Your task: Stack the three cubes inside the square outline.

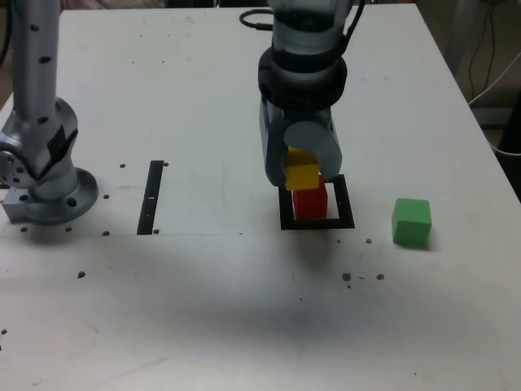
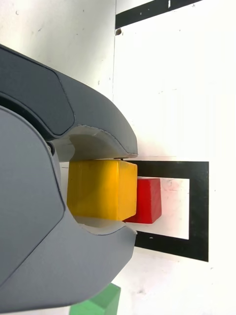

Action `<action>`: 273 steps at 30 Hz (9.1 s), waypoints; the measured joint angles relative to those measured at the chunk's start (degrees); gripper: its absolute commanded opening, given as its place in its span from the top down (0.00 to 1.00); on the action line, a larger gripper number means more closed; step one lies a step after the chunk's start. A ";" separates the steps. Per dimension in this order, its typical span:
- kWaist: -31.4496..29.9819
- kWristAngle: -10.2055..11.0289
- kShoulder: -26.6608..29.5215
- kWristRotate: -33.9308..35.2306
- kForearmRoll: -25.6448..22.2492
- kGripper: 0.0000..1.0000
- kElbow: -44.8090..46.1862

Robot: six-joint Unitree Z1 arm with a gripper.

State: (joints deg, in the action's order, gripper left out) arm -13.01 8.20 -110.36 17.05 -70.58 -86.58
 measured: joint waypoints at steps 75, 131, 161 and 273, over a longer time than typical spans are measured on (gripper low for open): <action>-1.03 2.67 3.76 -0.99 -8.96 0.01 -6.00; -0.20 0.40 -27.81 -12.46 -12.16 0.20 -36.32; -0.19 -1.70 -27.96 -12.66 -9.30 0.86 -37.52; 3.36 -3.87 1.36 -5.29 -1.95 0.24 -3.72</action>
State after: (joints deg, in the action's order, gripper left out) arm -9.66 4.32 -109.00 11.76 -72.52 -90.30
